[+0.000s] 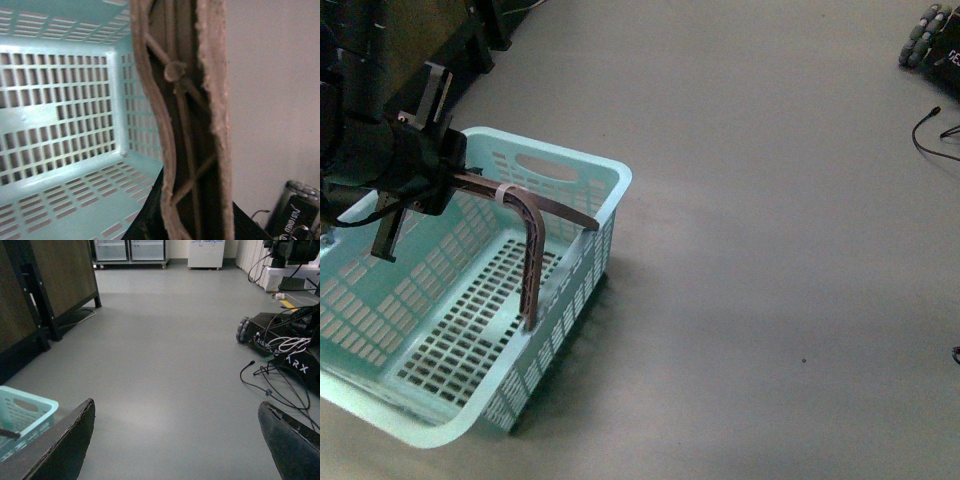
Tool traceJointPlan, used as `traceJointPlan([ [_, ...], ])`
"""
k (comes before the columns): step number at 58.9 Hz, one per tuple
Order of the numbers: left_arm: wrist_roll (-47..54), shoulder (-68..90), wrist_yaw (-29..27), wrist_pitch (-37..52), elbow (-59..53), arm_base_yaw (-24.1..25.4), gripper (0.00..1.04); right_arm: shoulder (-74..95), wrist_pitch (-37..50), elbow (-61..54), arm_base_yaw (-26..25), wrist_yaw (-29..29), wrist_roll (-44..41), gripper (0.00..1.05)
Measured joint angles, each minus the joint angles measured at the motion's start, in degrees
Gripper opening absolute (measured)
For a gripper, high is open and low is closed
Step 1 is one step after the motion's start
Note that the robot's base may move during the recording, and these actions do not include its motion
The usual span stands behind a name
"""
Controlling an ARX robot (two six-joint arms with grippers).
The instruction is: Pick lemon and mango into basket
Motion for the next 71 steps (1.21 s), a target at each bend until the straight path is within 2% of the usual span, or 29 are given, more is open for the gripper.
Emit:
traceJointPlan([
  [18,-3.9,-26.6,1.3,-5.2,-12.9,1.8,0.06,0.0,0.0,0.0,0.0,0.0,0.0,0.96],
  [37,-6.5,-55.4,0.8,-21.7,-13.4,3.0,0.05,0.0,0.0,0.0,0.0,0.0,0.0,0.96],
  [51,-6.5,-66.3,-2.9,-31.7,-6.9,0.2,0.05,0.0,0.0,0.0,0.0,0.0,0.0,0.96],
  [71,-6.5,-68.0,-3.3,-32.4,-5.0,-0.5,0.05,0.0,0.0,0.0,0.0,0.0,0.0,0.96],
])
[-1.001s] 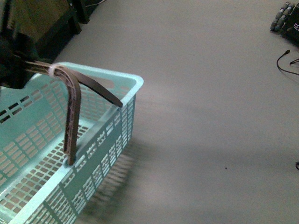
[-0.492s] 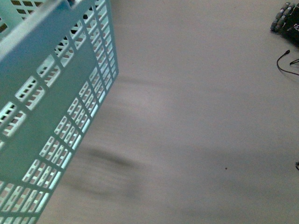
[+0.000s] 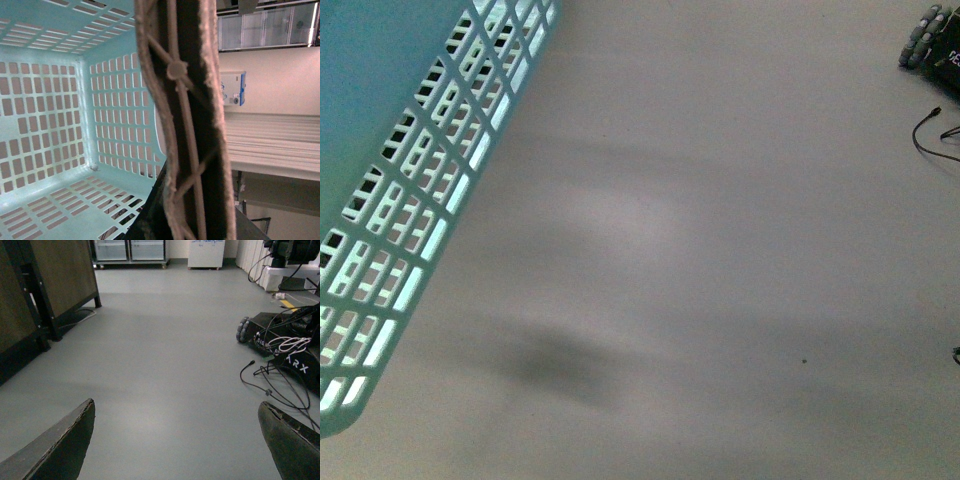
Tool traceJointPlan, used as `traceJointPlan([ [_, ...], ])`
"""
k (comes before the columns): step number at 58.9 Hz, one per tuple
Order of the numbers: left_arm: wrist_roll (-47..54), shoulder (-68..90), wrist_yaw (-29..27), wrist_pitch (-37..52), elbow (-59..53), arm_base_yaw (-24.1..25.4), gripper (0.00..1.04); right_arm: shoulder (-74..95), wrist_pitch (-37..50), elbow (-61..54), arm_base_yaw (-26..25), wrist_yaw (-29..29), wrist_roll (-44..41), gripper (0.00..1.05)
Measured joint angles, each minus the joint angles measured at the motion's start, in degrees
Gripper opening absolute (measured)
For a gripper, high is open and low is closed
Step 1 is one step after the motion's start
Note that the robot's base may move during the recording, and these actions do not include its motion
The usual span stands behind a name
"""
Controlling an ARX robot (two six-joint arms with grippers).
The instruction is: Pick lemon and mango into basket
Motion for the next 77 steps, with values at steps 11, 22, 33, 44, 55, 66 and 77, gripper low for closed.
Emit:
traceJointPlan([
  [11,0.1,0.0,-0.1,-0.1,0.0,0.0,0.05,0.0,0.0,0.0,0.0,0.0,0.0,0.96],
  [22,0.1,0.0,-0.1,-0.1,0.0,0.0,0.05,0.0,0.0,0.0,0.0,0.0,0.0,0.96],
  [33,0.0,0.1,0.0,-0.2,0.0,0.0,0.05,0.0,0.0,0.0,0.0,0.0,0.0,0.96],
  [44,0.2,0.1,-0.1,-0.2,0.0,0.0,0.05,0.0,0.0,0.0,0.0,-0.1,0.0,0.96],
  [55,0.1,0.1,0.0,-0.2,0.0,0.0,0.05,0.0,0.0,0.0,0.0,-0.1,0.0,0.96],
  [66,0.1,0.1,-0.1,-0.2,0.0,0.0,0.05,0.0,0.0,0.0,0.0,-0.1,0.0,0.96],
  [77,0.2,0.1,-0.1,-0.2,0.0,0.0,0.05,0.0,0.0,0.0,0.0,-0.1,0.0,0.96],
])
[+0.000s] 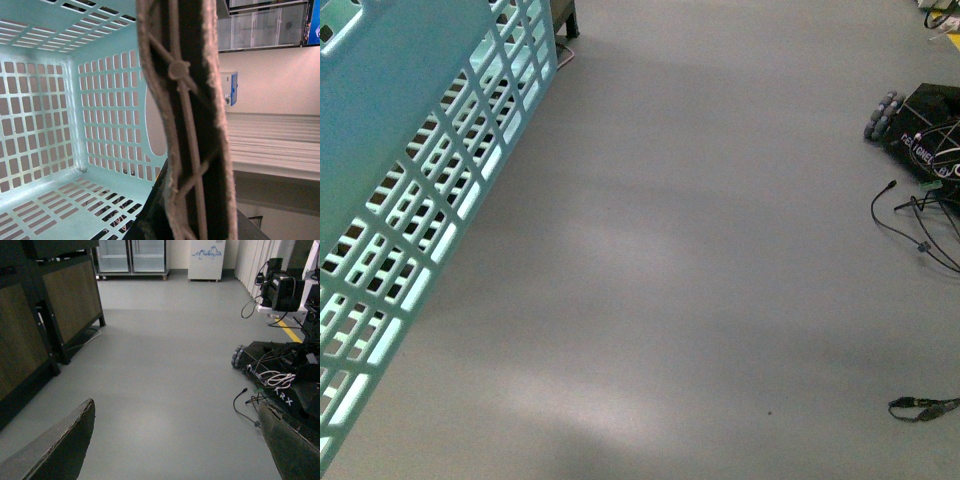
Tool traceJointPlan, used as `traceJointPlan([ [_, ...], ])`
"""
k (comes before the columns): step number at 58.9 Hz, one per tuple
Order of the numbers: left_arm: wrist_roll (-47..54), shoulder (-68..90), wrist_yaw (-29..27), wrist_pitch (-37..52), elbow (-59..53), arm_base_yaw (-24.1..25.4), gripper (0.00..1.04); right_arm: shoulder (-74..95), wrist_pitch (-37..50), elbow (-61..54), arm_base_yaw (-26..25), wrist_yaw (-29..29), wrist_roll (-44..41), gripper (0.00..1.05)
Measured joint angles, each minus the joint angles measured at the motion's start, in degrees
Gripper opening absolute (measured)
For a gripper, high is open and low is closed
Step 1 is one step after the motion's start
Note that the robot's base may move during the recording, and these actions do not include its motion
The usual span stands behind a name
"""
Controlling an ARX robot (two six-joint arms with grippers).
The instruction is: Pick lemon and mango into basket
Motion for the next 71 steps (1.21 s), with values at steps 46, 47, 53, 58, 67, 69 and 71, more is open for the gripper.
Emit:
traceJointPlan([
  [46,0.0,0.0,0.0,0.0,0.0,0.0,0.05,0.0,0.0,0.0,0.0,0.0,0.0,0.96],
  [47,0.0,0.0,0.0,0.0,0.0,0.0,0.05,0.0,0.0,0.0,0.0,0.0,0.0,0.96],
  [53,0.0,0.0,0.0,0.0,0.0,0.0,0.05,0.0,0.0,0.0,0.0,0.0,0.0,0.96],
  [58,0.0,0.0,0.0,0.0,0.0,0.0,0.05,0.0,0.0,0.0,0.0,0.0,0.0,0.96],
  [67,0.0,0.0,0.0,0.0,0.0,0.0,0.05,0.0,0.0,0.0,0.0,0.0,0.0,0.96],
  [69,0.0,0.0,0.0,0.0,0.0,0.0,0.05,0.0,0.0,0.0,0.0,0.0,0.0,0.96],
  [71,0.0,0.0,0.0,0.0,0.0,0.0,0.05,0.0,0.0,0.0,0.0,0.0,0.0,0.96],
])
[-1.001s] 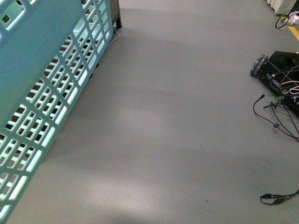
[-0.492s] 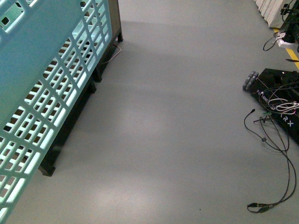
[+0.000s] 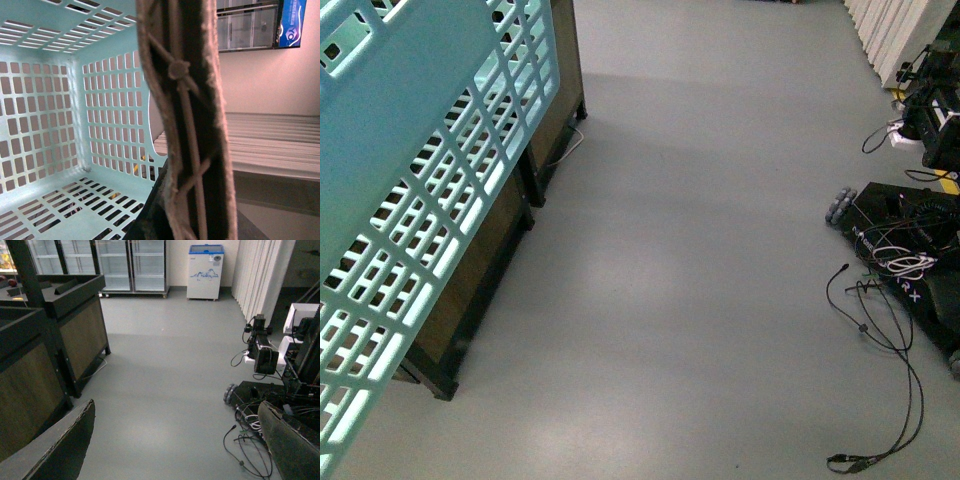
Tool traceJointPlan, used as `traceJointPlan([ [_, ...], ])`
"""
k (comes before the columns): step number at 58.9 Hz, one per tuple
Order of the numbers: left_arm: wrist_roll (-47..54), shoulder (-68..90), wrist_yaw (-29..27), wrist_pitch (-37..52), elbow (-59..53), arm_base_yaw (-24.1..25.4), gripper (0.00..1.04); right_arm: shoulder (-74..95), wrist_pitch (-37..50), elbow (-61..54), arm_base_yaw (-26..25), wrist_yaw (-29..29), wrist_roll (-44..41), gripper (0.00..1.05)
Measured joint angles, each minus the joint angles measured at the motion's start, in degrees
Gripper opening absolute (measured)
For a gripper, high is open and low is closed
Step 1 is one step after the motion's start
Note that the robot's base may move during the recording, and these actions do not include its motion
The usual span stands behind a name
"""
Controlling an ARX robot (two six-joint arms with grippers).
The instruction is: Pick lemon and mango into basket
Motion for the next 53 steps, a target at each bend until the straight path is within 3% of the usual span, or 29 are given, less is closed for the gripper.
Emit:
traceJointPlan([
  [53,-0.6,0.0,0.4,0.0,0.0,-0.3,0.05,0.1,0.0,0.0,0.0,0.2,0.0,0.96],
])
